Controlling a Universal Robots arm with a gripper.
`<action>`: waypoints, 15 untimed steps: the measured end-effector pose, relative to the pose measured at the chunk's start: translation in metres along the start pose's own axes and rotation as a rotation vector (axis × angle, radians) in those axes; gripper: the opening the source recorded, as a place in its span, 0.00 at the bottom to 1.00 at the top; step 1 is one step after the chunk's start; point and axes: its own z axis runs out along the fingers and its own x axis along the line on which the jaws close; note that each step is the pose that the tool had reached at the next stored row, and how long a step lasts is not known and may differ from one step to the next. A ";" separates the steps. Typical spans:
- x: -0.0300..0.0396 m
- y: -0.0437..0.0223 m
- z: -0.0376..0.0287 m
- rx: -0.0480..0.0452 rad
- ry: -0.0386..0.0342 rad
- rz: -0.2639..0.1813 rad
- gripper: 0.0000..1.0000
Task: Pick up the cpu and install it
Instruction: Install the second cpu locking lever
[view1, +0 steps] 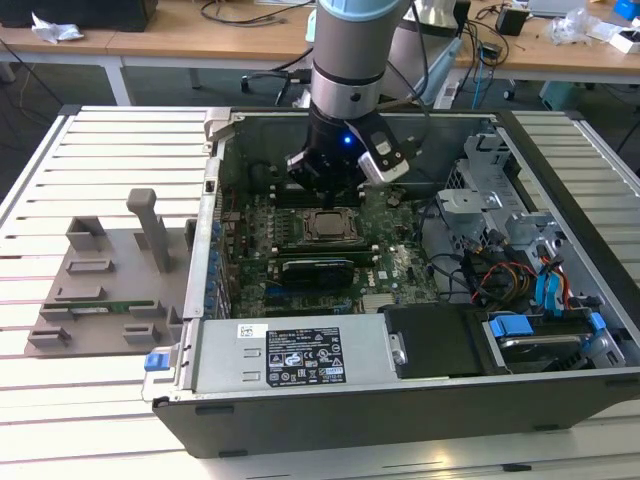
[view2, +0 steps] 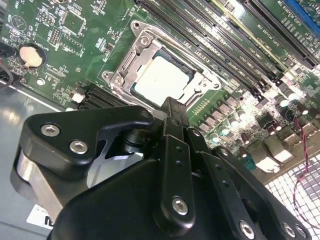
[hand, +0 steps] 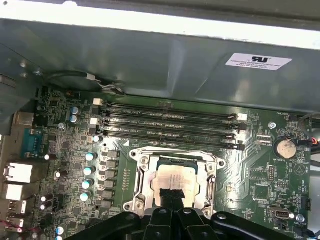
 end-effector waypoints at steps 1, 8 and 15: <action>0.0000 0.0001 -0.0012 0.0001 0.0000 0.000 0.11; 0.0001 0.0015 -0.0151 0.0003 0.0000 0.000 0.11; 0.0002 0.0028 -0.0282 0.0007 -0.0001 0.000 0.11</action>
